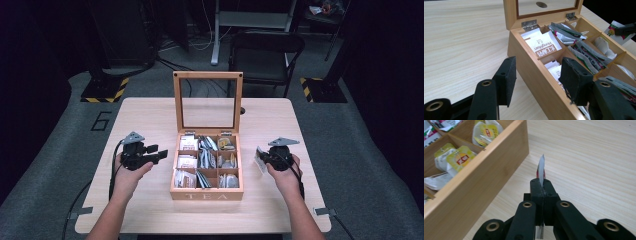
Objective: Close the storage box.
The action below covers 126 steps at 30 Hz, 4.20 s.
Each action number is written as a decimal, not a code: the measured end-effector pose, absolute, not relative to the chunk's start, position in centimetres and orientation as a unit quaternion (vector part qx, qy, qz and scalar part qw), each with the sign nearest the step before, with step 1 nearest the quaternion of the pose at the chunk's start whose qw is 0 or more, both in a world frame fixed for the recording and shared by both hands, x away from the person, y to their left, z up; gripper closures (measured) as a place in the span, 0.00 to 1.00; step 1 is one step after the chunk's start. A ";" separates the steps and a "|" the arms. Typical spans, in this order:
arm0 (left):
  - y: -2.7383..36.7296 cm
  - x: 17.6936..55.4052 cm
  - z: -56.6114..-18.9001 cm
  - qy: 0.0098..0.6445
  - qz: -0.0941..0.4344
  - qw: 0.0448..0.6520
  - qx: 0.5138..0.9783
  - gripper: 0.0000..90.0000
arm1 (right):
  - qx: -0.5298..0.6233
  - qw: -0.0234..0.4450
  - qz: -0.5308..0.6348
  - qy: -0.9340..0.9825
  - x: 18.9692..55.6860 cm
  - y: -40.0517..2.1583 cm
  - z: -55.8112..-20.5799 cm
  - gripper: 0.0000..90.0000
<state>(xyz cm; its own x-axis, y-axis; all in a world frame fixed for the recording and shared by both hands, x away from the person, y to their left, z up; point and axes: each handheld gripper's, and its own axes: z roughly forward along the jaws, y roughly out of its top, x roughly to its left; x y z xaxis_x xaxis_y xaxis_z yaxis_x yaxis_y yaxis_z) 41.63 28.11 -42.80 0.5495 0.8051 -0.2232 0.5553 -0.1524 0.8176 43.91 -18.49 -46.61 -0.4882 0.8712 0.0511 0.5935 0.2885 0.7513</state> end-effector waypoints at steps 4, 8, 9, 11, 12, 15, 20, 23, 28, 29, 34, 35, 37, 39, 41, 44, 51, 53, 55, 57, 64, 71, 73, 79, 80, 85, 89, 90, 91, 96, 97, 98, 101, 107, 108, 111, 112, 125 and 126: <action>28.1 41.6 -42.8 0.456 0.135 0.465 0.747 0.52 | 0.476 0.191 0.364 0.778 44.1 -19.1 -47.0 0.99; 28.1 41.6 -42.8 0.456 0.135 0.465 0.747 0.52 | 0.484 0.196 0.363 0.772 44.3 -19.9 -47.1 0.99; 28.1 41.6 -42.8 0.456 0.135 0.465 0.747 0.52 | 0.486 0.197 0.362 0.771 44.3 -20.0 -47.1 0.99; 28.1 41.6 -42.8 0.456 0.135 0.465 0.747 0.52 | 0.489 0.198 0.361 0.769 44.4 -20.4 -47.3 0.98; 28.1 41.6 -42.8 0.456 0.135 0.465 0.747 0.52 | 0.496 0.196 0.360 0.766 44.4 -20.6 -47.3 0.98; 28.1 41.6 -42.8 0.456 0.135 0.465 0.747 0.52 | 0.504 0.198 0.353 0.763 44.5 -21.0 -47.6 0.97; 28.2 41.6 -42.8 0.456 0.135 0.465 0.747 0.52 | 0.519 0.195 0.348 0.756 44.8 -21.9 -48.1 0.97; 28.1 41.6 -42.8 0.456 0.134 0.465 0.747 0.52 | 0.523 0.193 0.337 0.759 45.1 -22.2 -48.7 0.97; 28.1 41.7 -42.9 0.456 0.134 0.464 0.747 0.52 | 0.528 0.189 0.334 0.757 45.5 -22.6 -49.4 0.96; 28.2 41.7 -42.9 0.455 0.135 0.463 0.749 0.52 | 0.532 0.187 0.336 0.755 45.5 -22.6 -49.5 0.96; 28.2 41.7 -42.9 0.454 0.134 0.464 0.749 0.52 | 0.541 0.177 0.335 0.751 45.6 -22.8 -49.9 0.94; 28.2 41.6 -42.9 0.456 0.133 0.464 0.747 0.52 | 0.540 0.179 0.337 0.751 45.6 -22.9 -49.9 0.93; 28.2 41.7 -42.9 0.457 0.134 0.464 0.747 0.52 | 0.546 0.174 0.343 0.744 45.6 -23.0 -50.0 0.92; 28.2 41.6 -42.9 0.459 0.131 0.464 0.746 0.52 | 0.550 0.169 0.345 0.742 45.6 -23.2 -50.0 0.90; 28.2 41.7 -42.9 0.457 0.133 0.463 0.747 0.52 | 0.550 0.171 0.347 0.740 45.6 -23.4 -50.1 0.88; 28.2 41.7 -43.0 0.457 0.133 0.463 0.748 0.52 | 0.551 0.172 0.346 0.740 45.7 -23.7 -50.2 0.85; 28.1 41.8 -43.0 0.459 0.136 0.466 0.744 0.50 | 0.569 0.171 0.346 0.726 45.7 -24.1 -50.3 0.72; 28.2 41.7 -43.0 0.458 0.133 0.463 0.747 0.50 | 0.566 0.173 0.344 0.729 45.7 -24.3 -50.3 0.69; 28.2 41.7 -43.0 0.458 0.132 0.463 0.747 0.50 | 0.565 0.172 0.340 0.731 45.8 -24.3 -50.4 0.65; 28.2 41.8 -43.0 0.460 0.134 0.465 0.744 0.49 | 0.565 0.175 0.337 0.732 45.8 -24.4 -50.5 0.60; 28.4 42.0 -43.1 0.473 0.136 0.464 0.737 0.46 | 0.571 0.185 0.340 0.724 45.6 -24.3 -50.0 0.48; 28.0 42.3 -43.1 0.477 0.132 0.466 0.734 0.41 | 0.567 0.188 0.342 0.725 45.2 -24.0 -48.9 0.34; 28.1 42.5 -43.2 0.472 0.130 0.469 0.735 0.40 | 0.569 0.187 0.346 0.722 45.1 -23.9 -48.6 0.29; 28.3 42.7 -43.0 0.478 0.132 0.479 0.725 0.38 | 0.558 0.187 0.385 0.711 44.7 -23.3 -47.3 0.20; 28.3 42.7 -43.0 0.478 0.131 0.481 0.723 0.38 | 0.557 0.186 0.389 0.710 44.6 -23.2 -47.1 0.20; 28.2 42.7 -43.0 0.478 0.133 0.474 0.728 0.38 | 0.544 0.212 0.383 0.716 44.2 -22.8 -46.3 0.26; 28.2 42.5 -42.8 0.478 0.137 0.472 0.728 0.40 | 0.525 0.243 0.380 0.721 43.7 -22.4 -45.1 0.38; 28.3 42.4 -42.7 0.480 0.136 0.470 0.728 0.40 | 0.522 0.243 0.383 0.722 43.6 -22.3 -44.8 0.41; 28.3 42.4 -42.7 0.480 0.136 0.470 0.728 0.40 | 0.519 0.243 0.387 0.722 43.4 -22.1 -44.6 0.43; 28.5 42.1 -42.4 0.477 0.142 0.473 0.727 0.43 | 0.489 0.223 0.388 0.748 43.2 -21.1 -43.6 0.54; 28.5 42.1 -42.3 0.477 0.143 0.473 0.727 0.43 | 0.484 0.229 0.384 0.752 43.1 -20.9 -43.4 0.54; 28.5 42.1 -42.3 0.477 0.143 0.473 0.727 0.44 | 0.477 0.232 0.386 0.755 43.1 -20.7 -43.1 0.54; 28.8 42.1 -42.3 0.477 0.146 0.474 0.726 0.44 | 0.462 0.233 0.399 0.757 43.0 -20.1 -42.0 0.53; 29.0 42.2 -42.3 0.481 0.144 0.474 0.724 0.47 | 0.439 0.224 0.408 0.769 43.9 -18.7 -39.9 0.53; 29.0 42.2 -42.3 0.481 0.145 0.473 0.724 0.47 | 0.441 0.219 0.407 0.769 44.1 -18.5 -39.6 0.53; 29.1 42.2 -42.3 0.481 0.145 0.475 0.722 0.47 | 0.437 0.213 0.405 0.775 44.9 -17.7 -38.8 0.53; 29.1 42.2 -42.3 0.481 0.146 0.475 0.722 0.47 | 0.435 0.208 0.402 0.779 45.2 -17.4 -38.5 0.54; 28.6 42.3 -42.2 0.474 0.142 0.474 0.729 0.49 | 0.411 0.206 0.405 0.790 48.7 -14.2 -36.8 0.57; 28.6 42.3 -42.3 0.474 0.141 0.474 0.728 0.49 | 0.410 0.207 0.406 0.790 49.0 -14.1 -36.7 0.57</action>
